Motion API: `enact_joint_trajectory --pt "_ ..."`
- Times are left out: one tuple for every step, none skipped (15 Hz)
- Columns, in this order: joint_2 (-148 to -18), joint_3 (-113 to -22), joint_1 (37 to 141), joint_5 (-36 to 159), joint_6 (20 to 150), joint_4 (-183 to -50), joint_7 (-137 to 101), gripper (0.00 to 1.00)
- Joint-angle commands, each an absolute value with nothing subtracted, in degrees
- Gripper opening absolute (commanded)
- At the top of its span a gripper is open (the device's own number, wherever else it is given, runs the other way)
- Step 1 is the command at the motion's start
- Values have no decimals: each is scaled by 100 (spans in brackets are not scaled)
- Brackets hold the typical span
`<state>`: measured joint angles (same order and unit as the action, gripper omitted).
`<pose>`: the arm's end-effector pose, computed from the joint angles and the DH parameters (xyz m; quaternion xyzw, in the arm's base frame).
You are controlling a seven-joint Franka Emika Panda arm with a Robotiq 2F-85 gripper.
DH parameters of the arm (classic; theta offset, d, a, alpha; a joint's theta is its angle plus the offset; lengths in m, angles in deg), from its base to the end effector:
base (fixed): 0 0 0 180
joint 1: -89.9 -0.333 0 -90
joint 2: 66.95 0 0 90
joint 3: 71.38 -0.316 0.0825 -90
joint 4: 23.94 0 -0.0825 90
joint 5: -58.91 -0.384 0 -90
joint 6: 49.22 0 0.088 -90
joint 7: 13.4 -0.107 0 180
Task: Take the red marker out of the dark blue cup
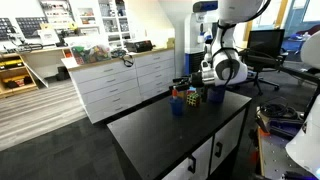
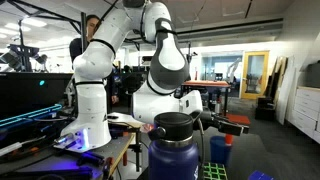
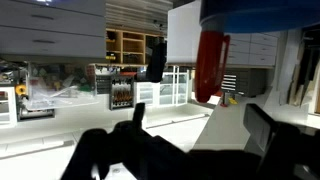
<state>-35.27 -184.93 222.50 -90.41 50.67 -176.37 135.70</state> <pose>0.4033 -0.1448 0.1793 -0.7730 -0.0926 -0.6247 0.0609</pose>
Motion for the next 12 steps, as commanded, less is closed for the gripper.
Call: enact_joint_trajectory --pt "-3527 -18493 22250 -9041 5067 -17637 13570 100" --pt "-3527 -18493 22250 -9041 5067 -17637 13570 100" --pt "-3527 -18493 22250 -9041 5067 -17637 13570 100" --pt "-3527 -18493 22250 -9041 5067 -17637 13570 100" --pt "-3527 -18493 22250 -9041 5067 -17637 13570 100" --pt "-3527 -18493 22250 -9041 5067 -17637 13570 100" --pt "-3527 -18493 22250 -9041 5067 -17637 13570 100" --pt "-3527 -18493 22250 -9041 5067 -17637 13570 100" --pt "-3527 -18493 22250 -9041 5067 -17637 13570 100" --pt "-3527 -18493 22250 -9041 5067 -17637 13570 100" --pt "-3527 -18493 22250 -9041 5067 -17637 13570 100" --pt "-3527 -18493 22250 -9041 5067 -17637 13570 100"
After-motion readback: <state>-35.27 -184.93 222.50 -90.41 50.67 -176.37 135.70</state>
